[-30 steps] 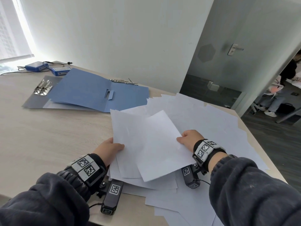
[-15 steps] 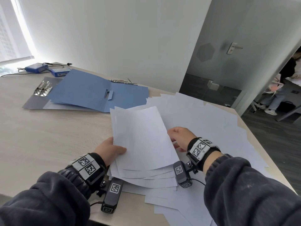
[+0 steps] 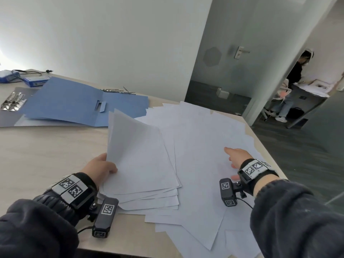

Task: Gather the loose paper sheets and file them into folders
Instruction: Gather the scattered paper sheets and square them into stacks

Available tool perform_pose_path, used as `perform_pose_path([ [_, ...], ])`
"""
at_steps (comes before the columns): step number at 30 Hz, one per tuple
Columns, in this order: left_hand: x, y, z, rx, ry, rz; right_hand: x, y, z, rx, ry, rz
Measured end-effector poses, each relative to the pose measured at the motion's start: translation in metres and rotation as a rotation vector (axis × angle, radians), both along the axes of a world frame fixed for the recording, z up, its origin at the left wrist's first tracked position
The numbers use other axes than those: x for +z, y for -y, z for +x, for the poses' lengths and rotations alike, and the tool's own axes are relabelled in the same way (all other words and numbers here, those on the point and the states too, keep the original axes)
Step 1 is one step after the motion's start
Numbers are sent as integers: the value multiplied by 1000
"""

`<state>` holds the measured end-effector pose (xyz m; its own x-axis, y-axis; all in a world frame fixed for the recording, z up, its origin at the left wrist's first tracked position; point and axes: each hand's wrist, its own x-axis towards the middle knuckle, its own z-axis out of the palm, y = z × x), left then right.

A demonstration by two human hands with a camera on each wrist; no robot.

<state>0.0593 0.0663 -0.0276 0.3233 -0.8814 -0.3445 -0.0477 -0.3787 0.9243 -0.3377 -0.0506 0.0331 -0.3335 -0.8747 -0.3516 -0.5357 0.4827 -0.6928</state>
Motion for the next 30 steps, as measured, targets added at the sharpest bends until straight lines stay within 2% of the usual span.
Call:
perform_pose_path([
  [8, 10, -3, -9, 3, -125, -62, -4, -14, 1, -20, 110, -9],
  [13, 7, 5, -23, -27, -161, -40, -3, -28, 10, 70, 311, -31],
  [16, 6, 8, -29, -24, -170, -39, -1, -29, 5, 57, 264, -76],
  [22, 10, 12, -43, -49, -199, -71, -4, -17, -33, -105, 127, -98],
  [26, 13, 17, -56, -86, -204, -61, -6, -18, -39, -132, 178, -33],
  [30, 11, 19, -64, -88, -184, -46, -9, -16, -32, -97, 223, -102],
])
